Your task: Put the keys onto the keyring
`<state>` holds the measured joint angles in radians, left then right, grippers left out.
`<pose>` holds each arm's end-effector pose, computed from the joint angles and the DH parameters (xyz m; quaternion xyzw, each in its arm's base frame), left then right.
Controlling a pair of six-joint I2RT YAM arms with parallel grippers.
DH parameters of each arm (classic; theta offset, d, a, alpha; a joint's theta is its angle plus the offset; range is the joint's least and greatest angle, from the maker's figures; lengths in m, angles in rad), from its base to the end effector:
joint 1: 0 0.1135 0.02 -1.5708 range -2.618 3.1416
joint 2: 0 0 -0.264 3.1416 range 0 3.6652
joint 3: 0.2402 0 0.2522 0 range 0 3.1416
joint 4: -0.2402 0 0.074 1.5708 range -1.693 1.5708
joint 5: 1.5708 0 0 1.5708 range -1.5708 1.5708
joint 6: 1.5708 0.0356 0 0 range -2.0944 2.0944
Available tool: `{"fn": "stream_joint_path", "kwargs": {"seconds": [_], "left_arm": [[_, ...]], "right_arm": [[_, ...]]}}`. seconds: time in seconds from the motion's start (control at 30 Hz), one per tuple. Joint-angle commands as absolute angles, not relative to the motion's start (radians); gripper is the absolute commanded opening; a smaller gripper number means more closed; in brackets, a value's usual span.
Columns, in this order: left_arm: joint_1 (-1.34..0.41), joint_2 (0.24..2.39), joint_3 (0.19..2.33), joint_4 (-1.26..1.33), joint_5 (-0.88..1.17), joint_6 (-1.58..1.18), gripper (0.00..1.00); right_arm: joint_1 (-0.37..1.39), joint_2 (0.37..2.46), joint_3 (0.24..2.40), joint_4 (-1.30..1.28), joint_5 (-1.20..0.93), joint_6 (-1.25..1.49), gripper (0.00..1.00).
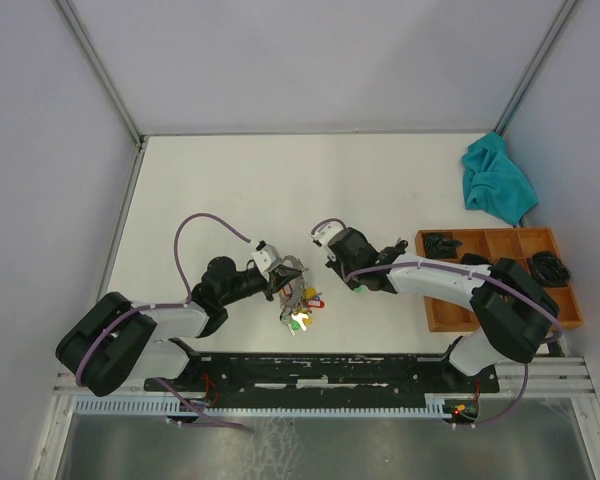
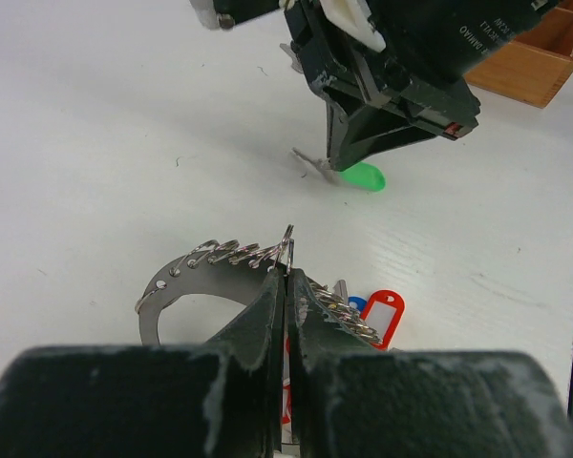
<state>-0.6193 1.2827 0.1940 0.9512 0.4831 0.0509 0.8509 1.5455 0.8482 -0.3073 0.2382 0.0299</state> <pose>0.1665 -0.1390 0.1629 0.3892 0.6397 -0.3520 0.5616 0.2027 0.2184 0.1745 -0.3500 0.8874 0.0150 0.2995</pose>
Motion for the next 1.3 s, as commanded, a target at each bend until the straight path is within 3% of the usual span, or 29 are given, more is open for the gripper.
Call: {"fn": "stream_joint_path", "kwargs": {"seconds": [0.0, 0.33, 0.87, 1.27], "left_arm": [[-0.623, 1.284, 0.223, 1.015, 0.5, 0.05, 0.03], [-0.623, 1.29, 0.215, 1.035, 0.489, 0.046, 0.03], [-0.622, 1.285, 0.209, 1.044, 0.471, 0.043, 0.03], [-0.623, 1.282, 0.21, 1.037, 0.465, 0.044, 0.03]], "right_arm": [[0.854, 1.493, 0.807, -0.083, 0.212, 0.1, 0.01], [0.856, 1.608, 0.756, 0.011, 0.219, 0.204, 0.02], [0.856, 1.569, 1.022, -0.511, 0.255, 0.307, 0.36], [0.874, 1.718, 1.244, -0.735, 0.24, 0.32, 0.4]]}}
